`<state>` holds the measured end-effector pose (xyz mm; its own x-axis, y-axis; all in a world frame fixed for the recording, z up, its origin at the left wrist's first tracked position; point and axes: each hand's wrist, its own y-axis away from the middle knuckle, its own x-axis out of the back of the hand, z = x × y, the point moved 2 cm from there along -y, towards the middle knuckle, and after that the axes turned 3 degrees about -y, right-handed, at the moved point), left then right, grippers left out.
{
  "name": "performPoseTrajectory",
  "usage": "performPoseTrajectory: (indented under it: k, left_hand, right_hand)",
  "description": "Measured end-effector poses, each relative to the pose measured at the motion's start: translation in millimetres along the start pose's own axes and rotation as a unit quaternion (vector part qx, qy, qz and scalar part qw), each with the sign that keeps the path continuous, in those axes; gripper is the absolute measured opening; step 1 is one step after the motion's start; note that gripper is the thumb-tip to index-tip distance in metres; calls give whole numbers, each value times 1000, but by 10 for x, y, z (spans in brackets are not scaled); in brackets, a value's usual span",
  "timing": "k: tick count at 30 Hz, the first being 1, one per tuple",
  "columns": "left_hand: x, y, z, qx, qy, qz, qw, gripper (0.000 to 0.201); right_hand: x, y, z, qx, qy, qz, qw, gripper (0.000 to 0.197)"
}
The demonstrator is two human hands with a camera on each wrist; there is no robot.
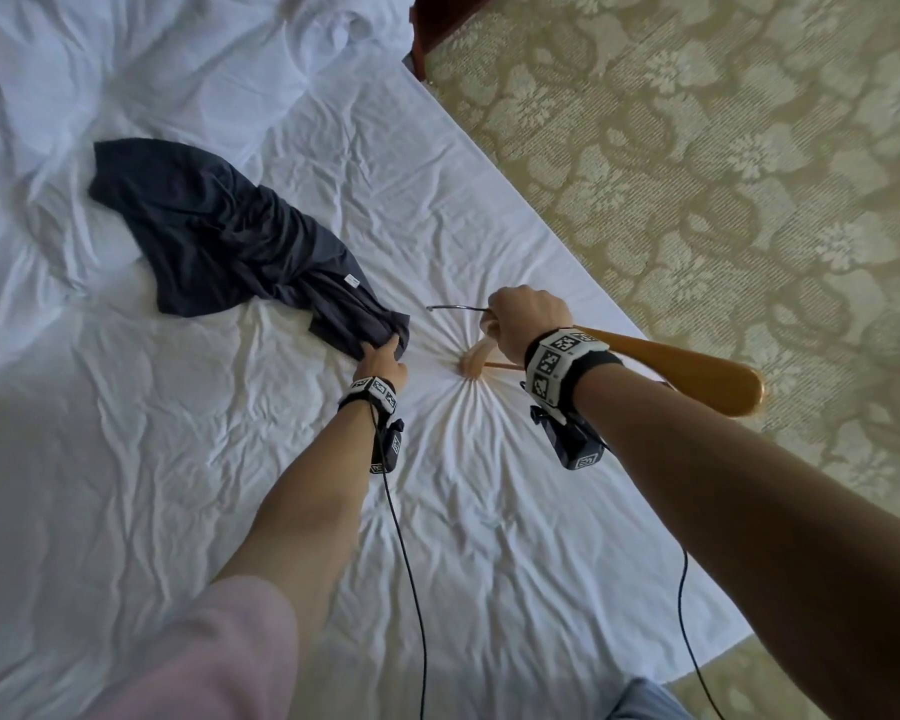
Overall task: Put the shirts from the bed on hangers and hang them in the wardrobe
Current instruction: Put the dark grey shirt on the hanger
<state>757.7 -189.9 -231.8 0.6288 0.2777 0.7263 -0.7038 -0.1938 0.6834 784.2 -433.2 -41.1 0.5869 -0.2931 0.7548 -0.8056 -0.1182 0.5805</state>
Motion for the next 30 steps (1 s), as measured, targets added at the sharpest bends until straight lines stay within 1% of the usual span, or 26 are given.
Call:
performPoseTrajectory:
  k: [2, 5, 6, 9, 11, 13, 14, 17, 19, 21, 23, 25, 28, 30]
  left_hand:
    - [-15, -7, 20, -12, 6, 21, 1000, 57]
    - [60, 61, 29, 6, 68, 102, 992, 27]
    - [92, 93, 23, 15, 87, 117, 989, 23]
    - [146, 149, -52, 47, 118, 130, 983, 36]
    - [223, 227, -91, 57, 126, 129, 982, 35]
    - [303, 358, -129, 74, 123, 106, 984, 25]
    - [318, 449, -136, 82, 115, 92, 986, 23]
    - [239, 729, -188, 96, 77, 52, 991, 36]
    - [101, 920, -237, 107, 60, 32, 992, 44]
    - [-54, 1147, -283, 118, 57, -10, 991, 51]
    - [-226, 1360, -331, 109, 67, -50, 991, 52]
    - [-361, 1561, -361, 88, 79, -76, 990, 48]
    - [-467, 1874, -332, 65, 100, -92, 989, 42]
    - [-482, 2080, -262, 70, 114, -95, 986, 39]
  right_hand:
    - [0, -38, -9, -4, 5, -1, 1000, 11]
    - [24, -96, -22, -9, 7, -3, 1000, 12]
    - [37, -105, -27, -11, 8, -6, 1000, 12]
    - [48, -114, -70, -5, 12, -8, 1000, 12]
    - [52, -121, -140, 8, 19, -5, 1000, 11]
    - [63, -138, -217, 24, 26, -6, 999, 11]
    - [72, -140, -250, 31, 32, -6, 999, 13]
    - [58, -115, -342, 51, 54, -6, 997, 17]
    - [20, -75, -396, 63, 77, -11, 995, 20]
    - [-49, -12, -418, 72, 91, -11, 993, 22]
    - [-133, 60, -393, 76, 103, -6, 992, 22]
    - [-192, 143, -341, 80, 111, 5, 991, 22]
    - [-237, 286, -213, 79, 99, 11, 992, 23]
    - [-240, 414, -76, 69, 74, 3, 995, 23]
